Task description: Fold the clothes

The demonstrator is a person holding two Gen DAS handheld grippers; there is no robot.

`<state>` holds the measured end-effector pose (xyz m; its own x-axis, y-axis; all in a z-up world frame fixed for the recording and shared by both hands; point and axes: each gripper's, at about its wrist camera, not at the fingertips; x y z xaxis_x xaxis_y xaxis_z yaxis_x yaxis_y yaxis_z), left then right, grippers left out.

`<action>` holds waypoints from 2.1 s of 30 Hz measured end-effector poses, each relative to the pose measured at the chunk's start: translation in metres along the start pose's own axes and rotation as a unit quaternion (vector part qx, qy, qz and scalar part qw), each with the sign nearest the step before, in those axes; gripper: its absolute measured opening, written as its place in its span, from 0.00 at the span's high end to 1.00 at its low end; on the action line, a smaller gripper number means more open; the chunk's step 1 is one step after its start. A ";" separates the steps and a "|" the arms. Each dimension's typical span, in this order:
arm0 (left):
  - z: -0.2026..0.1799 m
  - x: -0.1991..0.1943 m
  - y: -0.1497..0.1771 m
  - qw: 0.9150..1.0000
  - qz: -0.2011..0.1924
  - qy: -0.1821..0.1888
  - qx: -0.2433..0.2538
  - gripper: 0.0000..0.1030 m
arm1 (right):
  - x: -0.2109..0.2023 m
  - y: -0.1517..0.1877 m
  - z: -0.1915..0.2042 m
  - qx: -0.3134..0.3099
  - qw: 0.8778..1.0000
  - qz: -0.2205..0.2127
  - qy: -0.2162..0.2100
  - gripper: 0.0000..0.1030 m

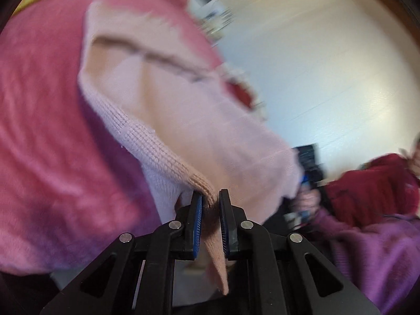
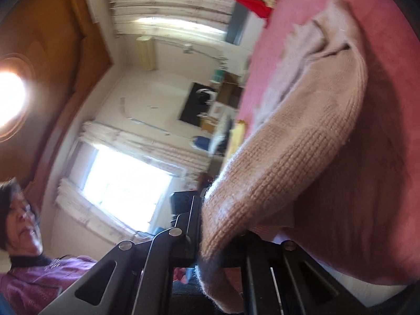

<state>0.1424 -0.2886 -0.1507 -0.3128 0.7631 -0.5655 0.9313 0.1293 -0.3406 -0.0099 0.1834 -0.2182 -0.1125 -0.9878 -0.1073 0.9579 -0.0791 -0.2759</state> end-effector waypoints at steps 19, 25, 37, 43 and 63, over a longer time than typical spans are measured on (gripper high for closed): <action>0.040 -0.011 -0.023 0.980 -0.035 -0.196 -0.029 0.20 | 0.013 -0.028 -0.056 0.038 0.948 0.097 0.302 0.75; 0.039 0.013 -0.026 0.993 -0.013 -0.119 -0.018 0.02 | 0.001 -0.037 -0.052 0.047 0.948 0.084 0.303 0.76; 0.023 0.037 -0.022 0.975 0.037 -0.215 0.049 0.50 | 0.004 -0.037 -0.064 0.076 0.953 0.072 0.284 0.77; 0.037 0.032 -0.015 0.987 0.072 -0.144 0.010 0.89 | 0.051 -0.014 -0.054 0.071 0.958 0.142 0.239 0.95; -0.006 -0.044 -0.006 0.993 -0.100 0.061 -0.002 0.90 | 0.012 -0.026 0.067 -0.103 0.994 -0.024 -0.040 0.95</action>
<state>0.1513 -0.3193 -0.1195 -0.4663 0.7928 -0.3925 0.8540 0.2878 -0.4334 -0.0183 0.1646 -0.1483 -0.1284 -0.9916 -0.0151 0.8761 -0.1063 -0.4702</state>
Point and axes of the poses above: each gripper's, at about its wrist camera, not at the fingertips, and x roughly the way its jaws point, z to its left, y to its underside
